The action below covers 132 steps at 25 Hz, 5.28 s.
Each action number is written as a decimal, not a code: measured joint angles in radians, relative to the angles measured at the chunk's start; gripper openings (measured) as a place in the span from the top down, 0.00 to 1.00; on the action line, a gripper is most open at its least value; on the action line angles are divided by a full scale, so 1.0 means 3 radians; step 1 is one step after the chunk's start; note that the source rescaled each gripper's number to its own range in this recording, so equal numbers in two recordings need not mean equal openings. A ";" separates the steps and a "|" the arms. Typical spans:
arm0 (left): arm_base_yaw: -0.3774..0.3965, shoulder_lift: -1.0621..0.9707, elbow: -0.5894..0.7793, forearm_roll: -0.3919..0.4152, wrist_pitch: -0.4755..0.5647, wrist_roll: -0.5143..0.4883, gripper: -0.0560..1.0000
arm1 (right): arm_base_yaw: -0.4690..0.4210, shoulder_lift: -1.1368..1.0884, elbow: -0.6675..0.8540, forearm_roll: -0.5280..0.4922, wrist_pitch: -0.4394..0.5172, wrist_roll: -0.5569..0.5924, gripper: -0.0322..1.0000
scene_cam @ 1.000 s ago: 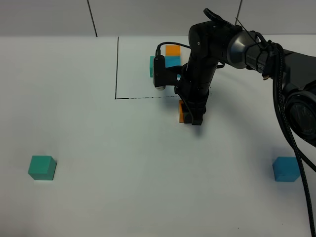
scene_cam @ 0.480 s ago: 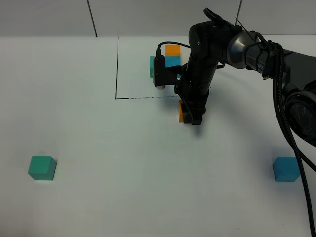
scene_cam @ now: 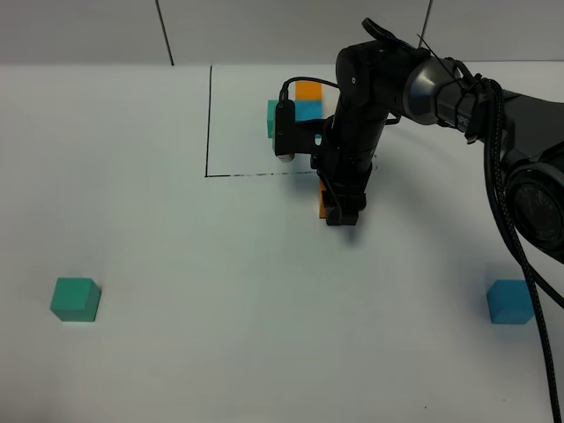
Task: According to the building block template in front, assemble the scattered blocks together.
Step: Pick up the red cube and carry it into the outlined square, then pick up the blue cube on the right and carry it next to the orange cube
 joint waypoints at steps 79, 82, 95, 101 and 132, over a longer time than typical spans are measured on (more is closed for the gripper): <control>0.0000 0.0000 0.0000 0.0000 0.0000 -0.0003 0.21 | -0.0859 -0.2509 0.3883 -0.0177 -0.1649 0.4535 0.95; 0.0000 0.0000 0.0000 0.0000 0.0000 -0.0003 0.21 | -0.0443 -0.2571 0.3669 -0.0184 -0.1377 0.4901 0.95; 0.0000 0.0000 0.0000 0.0000 0.0000 -0.0003 0.21 | 0.0880 -0.1639 0.2100 -0.0928 -0.0788 0.6511 0.95; 0.0000 0.0000 0.0000 0.0000 0.0000 -0.0003 0.21 | 0.0894 -0.1054 0.1495 -0.0983 -0.0559 0.6530 0.95; 0.0000 0.0000 0.0000 0.0000 0.0000 -0.0003 0.21 | 0.0659 -0.0734 0.1327 -0.0974 -0.0718 0.6354 0.96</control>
